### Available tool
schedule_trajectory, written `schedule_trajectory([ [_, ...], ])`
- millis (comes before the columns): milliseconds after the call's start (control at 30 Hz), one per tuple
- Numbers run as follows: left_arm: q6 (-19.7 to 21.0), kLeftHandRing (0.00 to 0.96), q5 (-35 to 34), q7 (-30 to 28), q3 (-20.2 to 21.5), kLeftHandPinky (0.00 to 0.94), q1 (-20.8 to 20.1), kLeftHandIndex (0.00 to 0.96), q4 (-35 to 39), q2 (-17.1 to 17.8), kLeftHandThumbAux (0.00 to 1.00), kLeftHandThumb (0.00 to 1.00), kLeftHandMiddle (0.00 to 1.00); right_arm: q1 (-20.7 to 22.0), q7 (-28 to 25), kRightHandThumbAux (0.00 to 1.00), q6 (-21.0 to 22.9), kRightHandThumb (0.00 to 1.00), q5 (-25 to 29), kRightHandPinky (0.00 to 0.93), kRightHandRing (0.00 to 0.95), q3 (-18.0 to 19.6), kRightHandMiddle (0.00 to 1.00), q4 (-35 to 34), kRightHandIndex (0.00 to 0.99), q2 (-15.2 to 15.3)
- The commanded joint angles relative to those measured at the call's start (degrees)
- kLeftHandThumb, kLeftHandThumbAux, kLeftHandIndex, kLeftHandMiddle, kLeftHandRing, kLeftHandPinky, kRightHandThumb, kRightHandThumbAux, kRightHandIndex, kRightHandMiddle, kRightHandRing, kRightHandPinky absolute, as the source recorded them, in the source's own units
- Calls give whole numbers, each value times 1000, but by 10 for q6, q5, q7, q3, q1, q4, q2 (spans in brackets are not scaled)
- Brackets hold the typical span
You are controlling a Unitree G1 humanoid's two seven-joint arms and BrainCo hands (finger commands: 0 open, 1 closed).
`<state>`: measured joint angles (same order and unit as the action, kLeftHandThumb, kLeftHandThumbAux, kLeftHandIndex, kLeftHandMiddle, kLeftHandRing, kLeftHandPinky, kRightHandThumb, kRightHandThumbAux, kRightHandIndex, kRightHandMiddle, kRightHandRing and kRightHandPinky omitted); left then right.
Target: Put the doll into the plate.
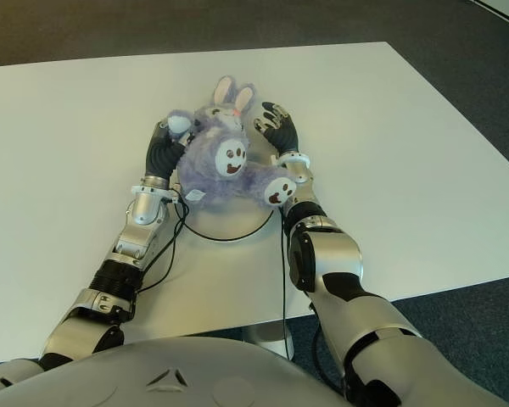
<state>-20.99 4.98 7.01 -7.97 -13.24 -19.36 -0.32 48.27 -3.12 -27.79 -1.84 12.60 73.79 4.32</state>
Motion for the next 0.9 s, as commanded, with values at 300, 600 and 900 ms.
schedule_trajectory([
  [300,35,653,9,-51,-10,644,91,430,-40,23,702,708,639,-17,-3,865,12,467,4,121,101,-2,134,16,159,-9],
  [600,20,635,17,-47,-7,638,90,427,-47,28,703,704,608,-16,-7,875,12,504,7,119,103,1,139,16,151,-10],
  [900,8,530,25,-40,-4,504,89,422,-55,29,704,700,509,-16,-8,878,12,499,7,123,108,1,139,16,147,-11],
])
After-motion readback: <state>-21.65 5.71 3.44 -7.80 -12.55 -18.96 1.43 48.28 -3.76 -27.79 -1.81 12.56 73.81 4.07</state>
